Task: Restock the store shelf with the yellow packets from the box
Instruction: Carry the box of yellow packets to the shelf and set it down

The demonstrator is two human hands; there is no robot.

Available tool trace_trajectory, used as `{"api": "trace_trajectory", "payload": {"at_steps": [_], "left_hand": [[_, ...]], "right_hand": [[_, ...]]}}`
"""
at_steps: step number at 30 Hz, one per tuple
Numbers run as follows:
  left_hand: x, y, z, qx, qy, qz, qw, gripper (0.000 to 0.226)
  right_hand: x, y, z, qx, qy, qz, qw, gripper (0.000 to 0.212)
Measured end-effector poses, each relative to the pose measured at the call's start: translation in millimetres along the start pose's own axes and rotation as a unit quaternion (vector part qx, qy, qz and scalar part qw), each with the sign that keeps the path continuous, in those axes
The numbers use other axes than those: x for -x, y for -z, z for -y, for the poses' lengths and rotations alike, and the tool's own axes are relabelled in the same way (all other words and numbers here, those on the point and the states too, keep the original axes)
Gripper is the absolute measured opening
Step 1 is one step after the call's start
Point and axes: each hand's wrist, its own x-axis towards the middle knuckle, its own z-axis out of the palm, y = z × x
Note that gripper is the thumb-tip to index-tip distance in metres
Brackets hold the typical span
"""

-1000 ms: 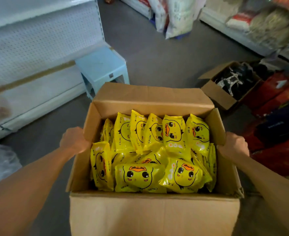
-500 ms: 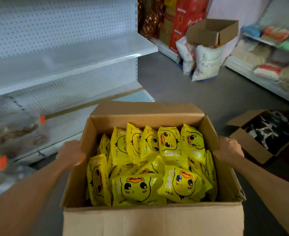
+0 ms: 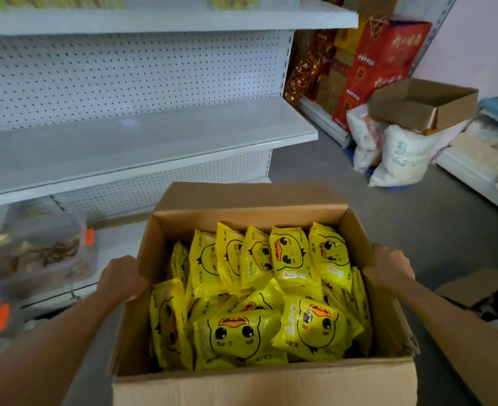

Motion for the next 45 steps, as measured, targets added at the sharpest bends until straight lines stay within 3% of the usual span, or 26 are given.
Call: {"api": "trace_trajectory", "payload": {"at_steps": [15,27,33,45], "left_hand": [[-151.0,6.8,-31.4,0.057,0.048,0.039,0.997,0.013],[-189.5,-29.0,-77.8,0.077,0.154,0.073,0.982,0.018],[-216.2,-53.2,-90.0,0.035,0.175,0.079,0.981,0.032],[-263.5,-64.1,-114.1,0.008,0.194,0.062,0.979,0.03]], "right_hand": [[-150.3,-16.6,87.5,0.026,-0.022,0.027,0.999,0.027],[-271.8,-36.7,106.6,0.065,0.052,0.061,0.995,0.028],[-332.5,-49.2,117.3,0.082,0.08,0.074,0.991,0.026],[-405.9,-77.8,141.2,0.061,0.102,0.066,0.991,0.025]]}}
